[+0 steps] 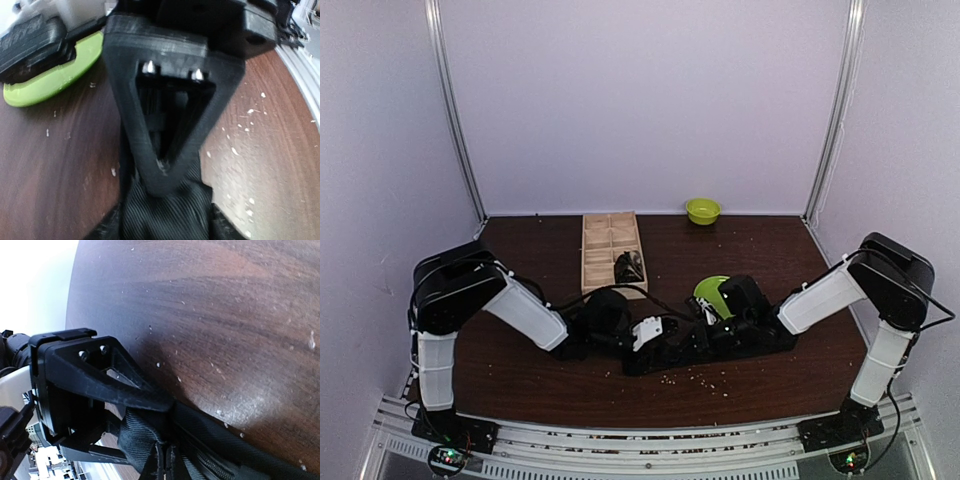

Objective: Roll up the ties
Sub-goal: Roll the tie at the center of the board.

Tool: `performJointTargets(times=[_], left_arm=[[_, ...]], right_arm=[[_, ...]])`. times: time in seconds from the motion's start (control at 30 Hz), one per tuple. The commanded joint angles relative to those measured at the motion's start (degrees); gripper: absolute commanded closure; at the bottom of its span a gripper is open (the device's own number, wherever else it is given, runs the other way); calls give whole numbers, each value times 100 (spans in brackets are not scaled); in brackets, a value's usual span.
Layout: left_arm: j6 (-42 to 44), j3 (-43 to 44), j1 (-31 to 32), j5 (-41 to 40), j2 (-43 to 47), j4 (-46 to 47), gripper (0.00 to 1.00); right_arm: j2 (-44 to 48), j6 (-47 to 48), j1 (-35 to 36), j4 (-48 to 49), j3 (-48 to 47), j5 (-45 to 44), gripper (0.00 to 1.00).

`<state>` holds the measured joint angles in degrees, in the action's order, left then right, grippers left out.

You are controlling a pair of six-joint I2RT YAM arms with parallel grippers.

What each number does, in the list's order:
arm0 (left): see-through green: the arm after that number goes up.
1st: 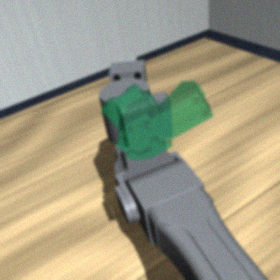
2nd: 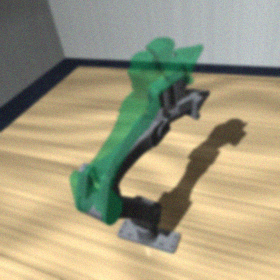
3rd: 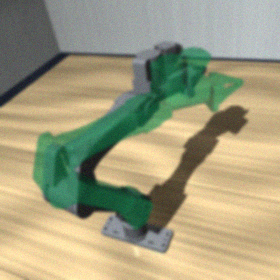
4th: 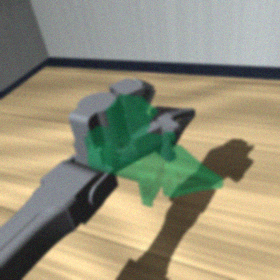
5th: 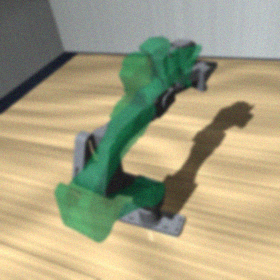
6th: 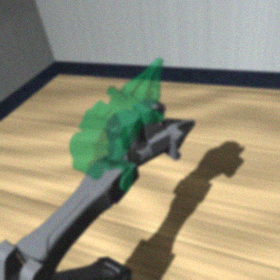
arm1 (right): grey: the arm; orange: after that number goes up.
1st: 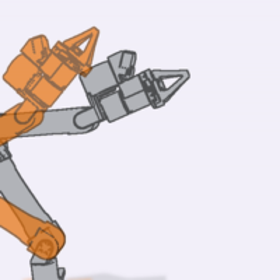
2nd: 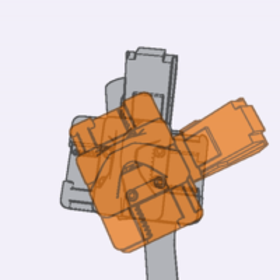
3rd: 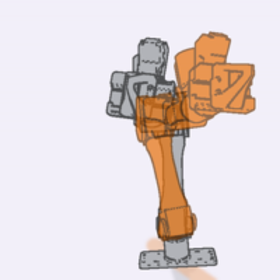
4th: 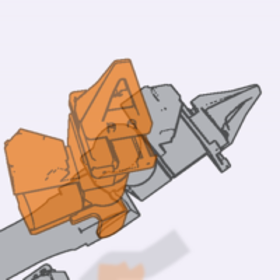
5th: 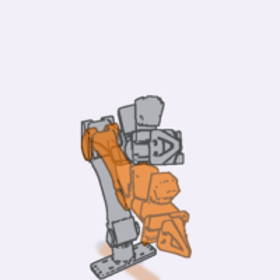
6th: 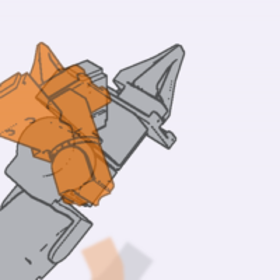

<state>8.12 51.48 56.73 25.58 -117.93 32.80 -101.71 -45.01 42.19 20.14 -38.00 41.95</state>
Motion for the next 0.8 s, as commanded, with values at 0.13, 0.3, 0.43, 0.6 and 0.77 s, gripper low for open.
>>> performJointTargets(times=[0.13,0.3,0.43,0.6,0.77], left_arm=[[-655,-1179,-151,93,10,2107,28],[-910,-1172,-158,-195,-364,2897,23],[-1259,-999,-145,-250,-612,3078,20],[-1707,-788,-118,-92,-818,3151,24],[-1959,-611,-69,8,-968,3120,36]], right_arm=[[-266,634,-13,-917,-90,-469,100],[-334,925,-18,-1210,-67,-702,100],[-310,1058,-18,-1335,-72,-824,100],[-213,1098,-13,-1352,2,-977,100],[-143,926,3,-1083,133,-1018,100]])
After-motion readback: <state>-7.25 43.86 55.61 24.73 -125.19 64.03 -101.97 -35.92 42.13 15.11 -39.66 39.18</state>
